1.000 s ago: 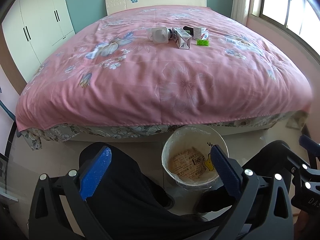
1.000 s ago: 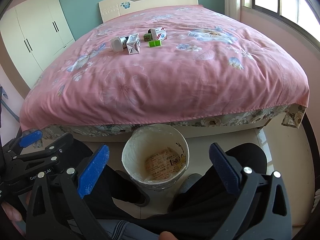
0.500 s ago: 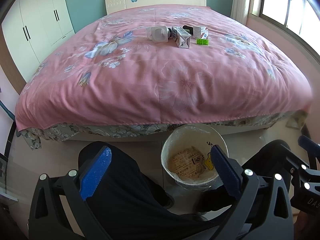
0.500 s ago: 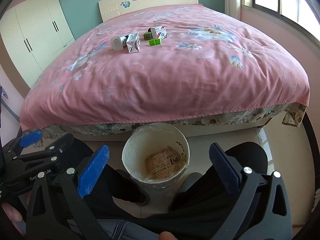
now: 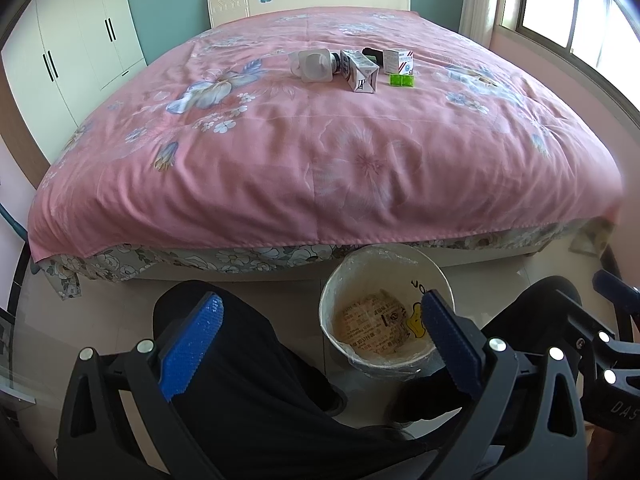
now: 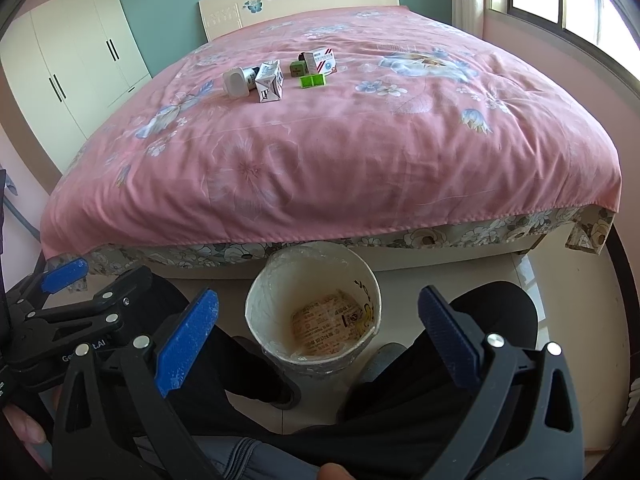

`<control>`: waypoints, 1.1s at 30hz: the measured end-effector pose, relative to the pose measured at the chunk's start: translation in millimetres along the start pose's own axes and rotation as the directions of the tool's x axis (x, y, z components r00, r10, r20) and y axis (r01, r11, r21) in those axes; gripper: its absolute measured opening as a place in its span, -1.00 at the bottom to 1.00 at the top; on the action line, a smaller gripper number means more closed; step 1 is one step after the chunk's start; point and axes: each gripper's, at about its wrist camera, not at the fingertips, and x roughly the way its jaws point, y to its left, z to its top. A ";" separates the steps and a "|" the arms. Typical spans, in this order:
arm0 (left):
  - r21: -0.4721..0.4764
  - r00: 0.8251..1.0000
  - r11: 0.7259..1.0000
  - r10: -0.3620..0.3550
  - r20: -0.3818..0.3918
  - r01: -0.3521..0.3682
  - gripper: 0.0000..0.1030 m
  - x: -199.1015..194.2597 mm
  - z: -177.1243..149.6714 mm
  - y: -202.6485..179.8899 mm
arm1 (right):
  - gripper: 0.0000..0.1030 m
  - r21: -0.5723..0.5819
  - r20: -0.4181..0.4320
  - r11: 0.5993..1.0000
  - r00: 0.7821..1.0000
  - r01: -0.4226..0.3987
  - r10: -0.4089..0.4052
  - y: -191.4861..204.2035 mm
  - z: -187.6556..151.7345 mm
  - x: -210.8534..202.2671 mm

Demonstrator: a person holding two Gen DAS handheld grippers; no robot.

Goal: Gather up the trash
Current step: 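Move both tools forward over the bed toward the trash items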

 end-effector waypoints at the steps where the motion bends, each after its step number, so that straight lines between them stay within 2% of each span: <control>1: 0.001 1.000 1.000 0.000 0.001 0.000 0.96 0.1 0.2 0.3 | 0.90 -0.001 -0.001 1.000 1.000 0.003 -0.003 0.1 -0.2 0.2; 7: -0.021 1.000 0.999 -0.027 0.003 0.027 0.96 4.2 -0.2 1.7 | 0.90 -0.012 0.018 1.000 1.000 -0.010 0.010 0.2 0.5 2.0; 9: -0.029 0.999 0.999 -0.032 0.023 0.033 0.96 7.6 3.3 4.1 | 0.90 -0.028 0.035 0.999 0.999 -0.025 0.026 -1.0 4.8 4.6; 12: -0.067 0.997 0.998 0.001 0.083 0.005 0.96 12.5 12.9 10.9 | 0.90 -0.052 0.085 0.998 0.996 -0.028 0.032 -6.4 14.7 9.6; 14: -0.116 0.995 0.993 -0.016 0.099 0.028 0.96 19.4 21.8 19.0 | 0.90 -0.086 0.113 0.996 0.993 -0.026 0.035 -10.6 23.3 14.9; 16: -0.124 0.993 0.992 0.008 0.120 0.007 0.96 24.4 28.4 21.0 | 0.90 -0.101 0.122 0.995 0.992 -0.028 0.041 -16.9 33.5 21.8; 19: -0.100 0.989 0.994 0.050 0.138 -0.036 0.96 32.6 39.0 20.3 | 0.90 -0.058 0.153 0.997 0.987 -0.044 0.052 -34.3 47.8 27.1; 23: -0.114 0.991 0.993 0.052 0.125 -0.038 0.96 46.5 51.8 25.8 | 0.90 -0.032 0.232 0.998 0.971 -0.051 0.057 -50.5 62.7 27.9; 25: -0.107 0.991 0.993 0.052 0.120 -0.039 0.96 53.8 57.8 26.4 | 0.90 -0.026 0.256 0.996 0.963 -0.082 0.086 -54.5 68.0 32.7; 29: -0.095 0.993 0.995 -0.023 0.116 0.034 0.96 68.1 69.6 28.0 | 0.90 -0.052 0.223 0.990 0.965 -0.133 0.141 -48.4 77.3 54.8; 33: -0.078 0.989 0.997 0.025 0.146 -0.014 0.96 79.6 87.1 30.5 | 0.90 -0.113 0.204 0.980 0.961 -0.165 0.185 -32.5 87.9 74.0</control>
